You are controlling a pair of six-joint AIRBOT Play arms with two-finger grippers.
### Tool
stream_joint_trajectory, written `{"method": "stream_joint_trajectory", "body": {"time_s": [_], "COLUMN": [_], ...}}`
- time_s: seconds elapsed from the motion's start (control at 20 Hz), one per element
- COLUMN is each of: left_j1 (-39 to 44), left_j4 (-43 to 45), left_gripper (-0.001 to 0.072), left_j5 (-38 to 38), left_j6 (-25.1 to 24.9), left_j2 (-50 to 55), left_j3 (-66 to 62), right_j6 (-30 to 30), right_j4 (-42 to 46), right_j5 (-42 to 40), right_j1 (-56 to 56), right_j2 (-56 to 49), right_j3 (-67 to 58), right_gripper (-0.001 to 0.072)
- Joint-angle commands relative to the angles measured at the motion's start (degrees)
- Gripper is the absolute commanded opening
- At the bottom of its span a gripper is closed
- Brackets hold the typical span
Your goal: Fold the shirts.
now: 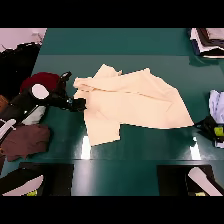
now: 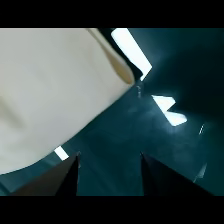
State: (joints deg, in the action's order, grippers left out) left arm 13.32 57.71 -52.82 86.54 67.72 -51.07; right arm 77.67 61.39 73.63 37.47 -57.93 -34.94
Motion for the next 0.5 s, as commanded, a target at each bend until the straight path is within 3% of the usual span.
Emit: {"method": "stream_joint_trajectory", "body": {"time_s": [0.0, 0.35, 0.45], "left_j1": [0.0, 0.0, 0.0], "left_j4": [-0.1, 0.0, 0.0], "left_gripper": [0.0022, 0.0022, 0.0022], "left_j5": [0.1, -0.2, -0.4], "left_j6": [0.0, 0.0, 0.0], "left_j2": [0.0, 0.0, 0.0], "left_j3": [-0.2, -0.2, -0.2], "right_j6": [-3.3, -3.6, -3.6], "right_j4": [-5.6, -7.7, -7.4], "right_j5": [-3.4, -11.5, -12.0], "right_j1": [3.2, -7.3, -10.3], "right_j2": [-4.2, -11.7, -13.1], "right_j3": [3.1, -3.9, -5.7], "right_gripper": [0.0425, 0.0276, 0.0156]}}
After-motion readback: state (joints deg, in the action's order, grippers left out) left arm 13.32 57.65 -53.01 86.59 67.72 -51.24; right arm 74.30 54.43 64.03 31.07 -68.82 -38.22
